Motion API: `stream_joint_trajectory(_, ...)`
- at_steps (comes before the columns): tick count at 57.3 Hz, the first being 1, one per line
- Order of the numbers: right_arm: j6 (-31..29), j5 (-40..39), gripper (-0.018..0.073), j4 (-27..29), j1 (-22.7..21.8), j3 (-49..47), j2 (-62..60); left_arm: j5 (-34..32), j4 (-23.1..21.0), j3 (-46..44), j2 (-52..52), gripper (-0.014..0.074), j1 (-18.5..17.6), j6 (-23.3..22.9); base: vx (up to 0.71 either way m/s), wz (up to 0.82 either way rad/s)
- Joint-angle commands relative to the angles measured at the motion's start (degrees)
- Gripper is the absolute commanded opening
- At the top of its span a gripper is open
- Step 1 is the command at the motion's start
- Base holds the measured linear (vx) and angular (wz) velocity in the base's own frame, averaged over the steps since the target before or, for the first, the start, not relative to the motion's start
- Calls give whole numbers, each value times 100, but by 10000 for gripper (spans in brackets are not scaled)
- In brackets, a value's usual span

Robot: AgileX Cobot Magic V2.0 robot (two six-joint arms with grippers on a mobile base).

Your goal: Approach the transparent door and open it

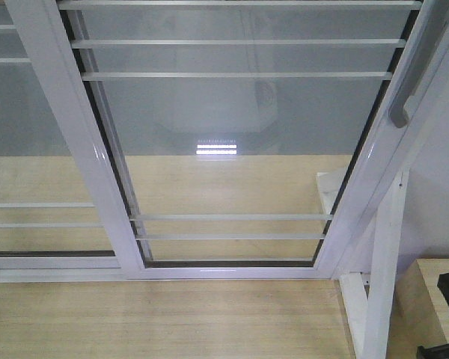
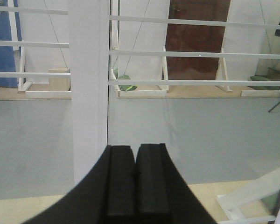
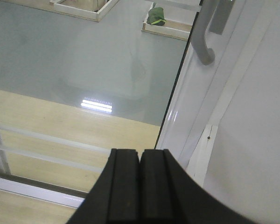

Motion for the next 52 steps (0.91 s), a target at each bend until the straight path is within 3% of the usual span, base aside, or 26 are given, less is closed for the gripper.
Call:
stream_joint_trajectory(1, -22, -447, -3, -7, -26, 3, 102, -434, -56, 33, 116, 3, -30, -36, 0, 0)
stream_joint_trajectory(41, -53, -462, -3, -366, -26, 3, 102, -434, -56, 33, 116, 3, -30, -36, 0, 0)
stream_joint_trajectory(52, -31, -527, -3, -882, -26, 3, 102, -434, -56, 33, 116, 3, -30, -36, 0, 0)
